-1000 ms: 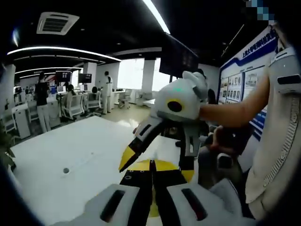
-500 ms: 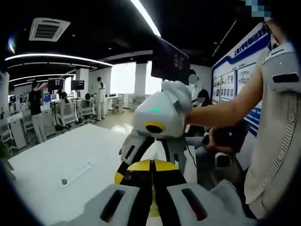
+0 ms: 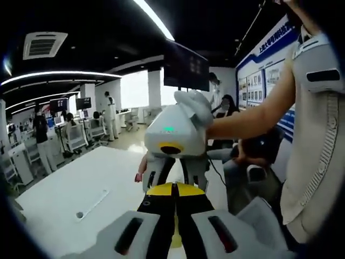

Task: Compare the silicone blocks by pressing each to a similar depth, holding the contact briefly, and releasing to observe deformation and rebound differences across the visible hardness samples.

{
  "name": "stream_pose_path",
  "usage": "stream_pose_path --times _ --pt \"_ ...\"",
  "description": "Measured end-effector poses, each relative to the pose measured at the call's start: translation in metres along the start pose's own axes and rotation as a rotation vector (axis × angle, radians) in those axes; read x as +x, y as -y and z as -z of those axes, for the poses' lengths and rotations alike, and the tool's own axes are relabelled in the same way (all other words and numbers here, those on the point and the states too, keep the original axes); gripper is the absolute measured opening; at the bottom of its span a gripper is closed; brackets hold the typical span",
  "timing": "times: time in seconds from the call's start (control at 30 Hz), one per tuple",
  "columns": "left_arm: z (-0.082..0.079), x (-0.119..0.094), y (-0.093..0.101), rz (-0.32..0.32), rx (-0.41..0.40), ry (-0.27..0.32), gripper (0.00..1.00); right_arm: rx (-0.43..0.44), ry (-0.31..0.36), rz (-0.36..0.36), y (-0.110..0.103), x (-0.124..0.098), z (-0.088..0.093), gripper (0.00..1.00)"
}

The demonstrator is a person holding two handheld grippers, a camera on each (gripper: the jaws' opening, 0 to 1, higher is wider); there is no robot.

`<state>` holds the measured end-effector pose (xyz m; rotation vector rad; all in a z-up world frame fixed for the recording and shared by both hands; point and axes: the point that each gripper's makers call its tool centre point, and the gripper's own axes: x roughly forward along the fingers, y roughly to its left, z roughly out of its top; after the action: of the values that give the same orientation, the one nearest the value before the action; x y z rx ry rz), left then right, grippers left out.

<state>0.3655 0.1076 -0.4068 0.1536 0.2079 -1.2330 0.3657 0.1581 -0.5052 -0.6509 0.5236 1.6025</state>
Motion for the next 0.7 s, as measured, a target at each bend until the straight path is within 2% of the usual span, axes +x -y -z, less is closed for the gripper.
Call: stream_pose_path --times 0.03,0.43,0.7 --pt "0.000 -0.001 0.001 -0.002 0.007 -0.002 0.00 0.026 -0.008 -0.004 0.001 0.000 0.001 0.25" --pt "0.003 0.003 0.014 0.017 0.036 -0.017 0.00 -0.039 -0.062 0.018 -0.010 -0.002 0.009 0.09" --pt "0.004 0.010 0.027 0.026 0.056 -0.035 0.00 -0.040 -0.114 0.004 -0.018 -0.003 0.017 0.05"
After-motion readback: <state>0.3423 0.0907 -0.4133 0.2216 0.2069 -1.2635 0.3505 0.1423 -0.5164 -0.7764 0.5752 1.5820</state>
